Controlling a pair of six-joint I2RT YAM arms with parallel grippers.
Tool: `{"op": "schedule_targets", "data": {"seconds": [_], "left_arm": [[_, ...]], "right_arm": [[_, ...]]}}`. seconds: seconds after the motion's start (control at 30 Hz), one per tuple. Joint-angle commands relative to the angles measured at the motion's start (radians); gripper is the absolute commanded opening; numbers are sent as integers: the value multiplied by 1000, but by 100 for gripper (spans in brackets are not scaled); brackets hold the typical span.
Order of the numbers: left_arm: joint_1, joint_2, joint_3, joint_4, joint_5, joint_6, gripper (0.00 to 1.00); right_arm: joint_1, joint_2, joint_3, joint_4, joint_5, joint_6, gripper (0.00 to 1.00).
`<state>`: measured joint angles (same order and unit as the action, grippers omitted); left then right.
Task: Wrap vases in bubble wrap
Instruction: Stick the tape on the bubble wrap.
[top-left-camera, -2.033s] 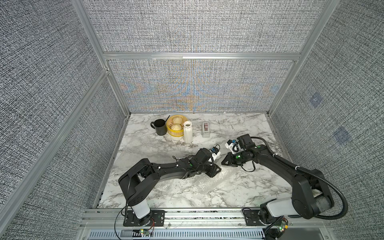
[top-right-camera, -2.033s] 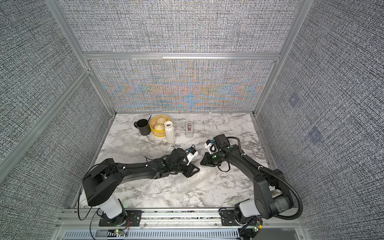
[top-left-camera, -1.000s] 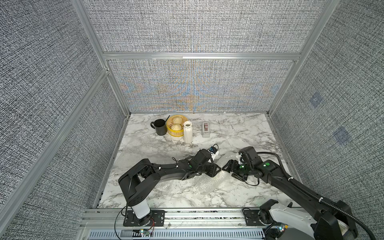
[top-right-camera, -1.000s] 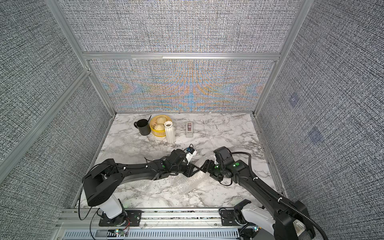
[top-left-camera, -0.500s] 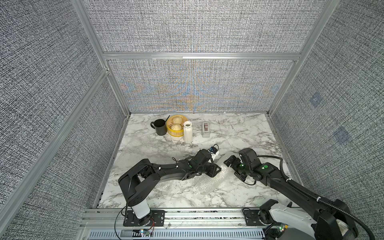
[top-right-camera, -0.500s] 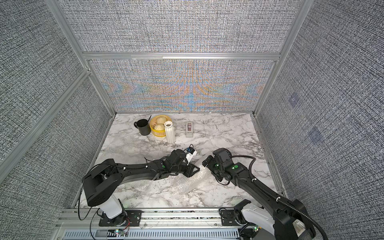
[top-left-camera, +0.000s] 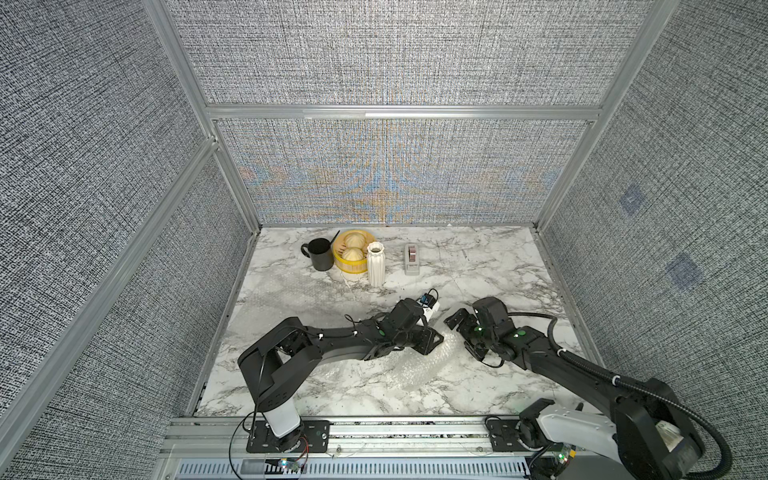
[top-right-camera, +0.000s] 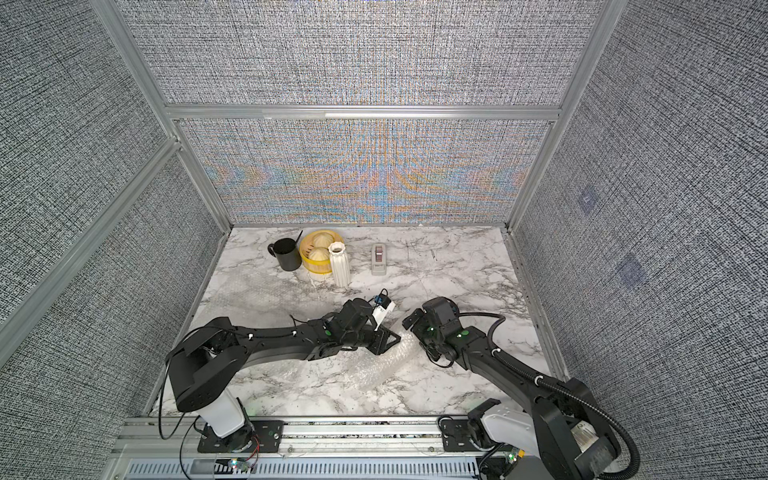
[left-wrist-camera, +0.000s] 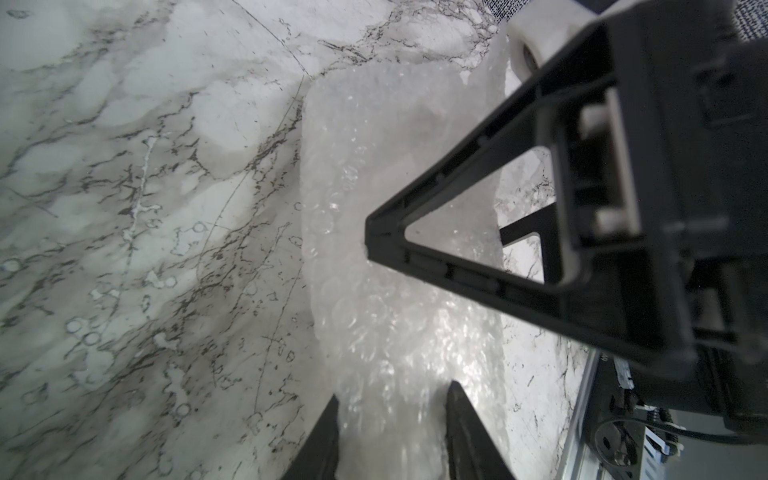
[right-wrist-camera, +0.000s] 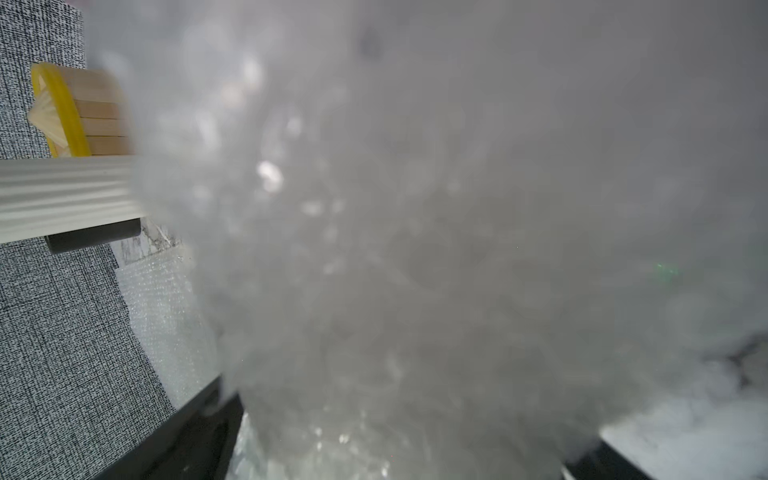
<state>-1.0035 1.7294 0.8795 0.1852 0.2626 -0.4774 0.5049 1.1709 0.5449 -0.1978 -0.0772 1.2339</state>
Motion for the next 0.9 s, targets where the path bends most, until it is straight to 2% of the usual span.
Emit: {"op": "schedule_targets", "data": {"seconds": [0.0,0.23,0.43,0.57,0.7,0.87], "left_arm": [[-9,35,-9,-328,-1,11,36],[-15,50,9,-320,-1,-7,36],[-18,52,10,-314,-7,-20,37],[-17,47,11,-309,-18,-29,47],[-17,36,25,-300,-16,-45,66],[-17,-19,9,-292,-35,-67,76]], "right_arm": [[-5,23,-9,53,35,-14,98],[-18,103,20,49,27,-72,96],[-32,141,38,34,22,-140,89],[-38,168,43,34,14,-185,86],[-44,222,72,18,-3,-238,83],[-52,272,130,-30,-12,-361,80]]}}
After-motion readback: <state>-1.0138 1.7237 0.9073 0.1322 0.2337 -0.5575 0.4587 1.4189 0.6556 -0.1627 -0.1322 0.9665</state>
